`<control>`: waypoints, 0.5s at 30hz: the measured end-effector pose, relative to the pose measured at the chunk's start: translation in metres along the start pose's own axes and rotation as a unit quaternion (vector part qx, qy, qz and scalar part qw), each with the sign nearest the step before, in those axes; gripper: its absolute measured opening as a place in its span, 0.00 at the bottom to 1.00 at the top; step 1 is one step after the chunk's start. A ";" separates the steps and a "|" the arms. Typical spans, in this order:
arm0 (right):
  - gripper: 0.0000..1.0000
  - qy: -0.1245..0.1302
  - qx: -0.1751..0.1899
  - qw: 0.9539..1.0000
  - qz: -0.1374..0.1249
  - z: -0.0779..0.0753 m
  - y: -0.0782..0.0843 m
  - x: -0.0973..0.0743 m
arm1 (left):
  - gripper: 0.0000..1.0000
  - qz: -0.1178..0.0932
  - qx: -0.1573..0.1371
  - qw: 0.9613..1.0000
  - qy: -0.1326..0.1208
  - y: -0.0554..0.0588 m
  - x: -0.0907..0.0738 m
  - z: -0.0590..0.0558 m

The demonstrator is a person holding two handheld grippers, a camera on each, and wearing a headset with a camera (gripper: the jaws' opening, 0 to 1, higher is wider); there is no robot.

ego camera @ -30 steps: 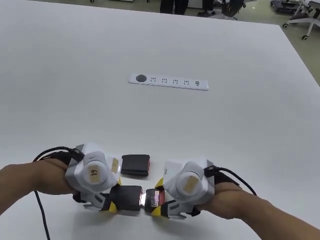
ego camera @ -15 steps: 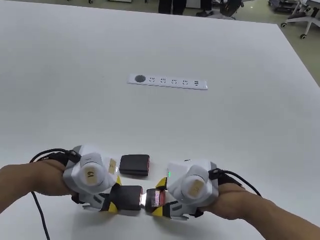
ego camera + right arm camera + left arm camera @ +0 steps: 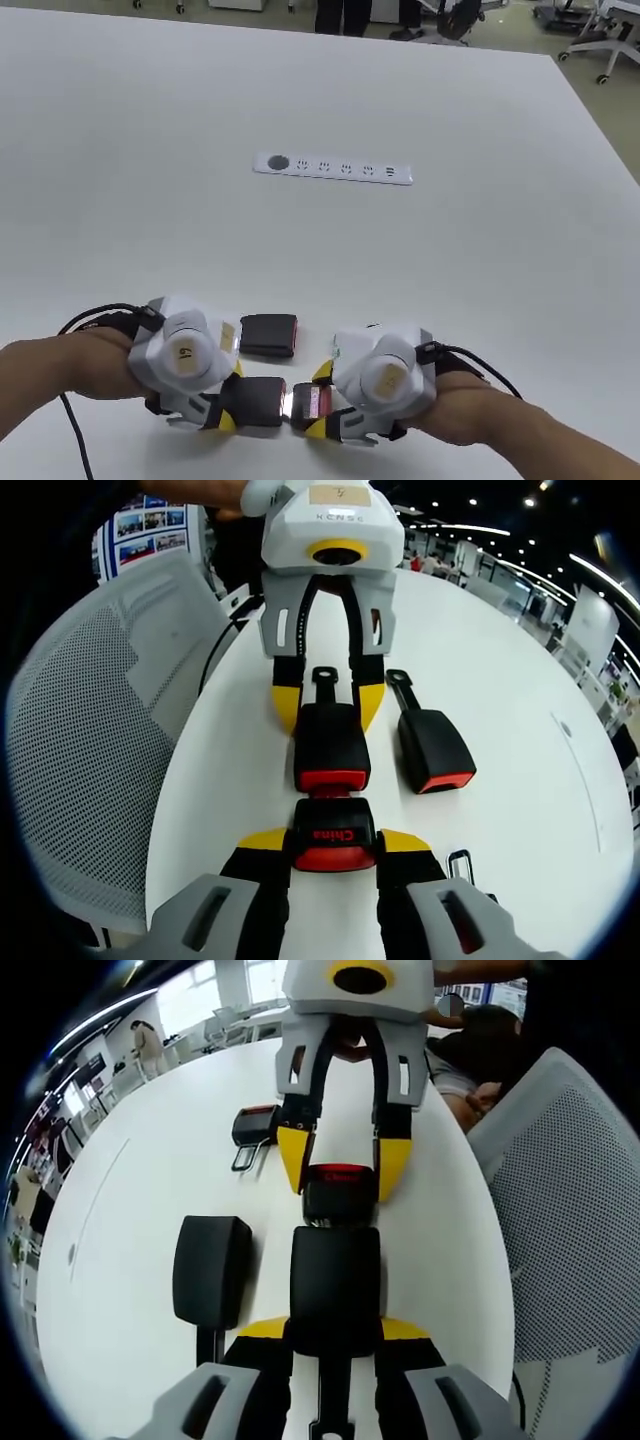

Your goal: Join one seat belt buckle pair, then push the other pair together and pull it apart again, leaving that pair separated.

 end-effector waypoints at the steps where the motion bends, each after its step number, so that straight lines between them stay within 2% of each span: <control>1: 0.29 0.000 -0.001 1.000 0.002 0.000 0.000 0.000 | 0.32 -0.001 0.001 1.000 -0.001 0.001 0.000 0.001; 9: 0.31 0.006 -0.012 1.000 0.009 0.001 0.001 0.000 | 0.33 0.006 0.012 1.000 -0.008 0.002 0.001 0.001; 11: 0.31 0.006 -0.012 1.000 0.013 0.001 0.001 -0.001 | 0.34 0.011 0.008 1.000 -0.011 0.004 0.000 0.002; 15: 0.32 0.005 -0.011 1.000 0.016 0.003 0.000 -0.003 | 0.37 0.006 -0.006 1.000 -0.016 0.007 -0.008 0.004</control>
Point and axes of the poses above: the centre of the closed fingertips' face, and the gripper's own axes: x roughly forward along the fingers, z roughly to its left, y roughly out of its underside, the point moved 7 cm from there along -x, roughly backward along the fingers, and after that the axes turned 12 degrees about z, right-handed, at the moved point
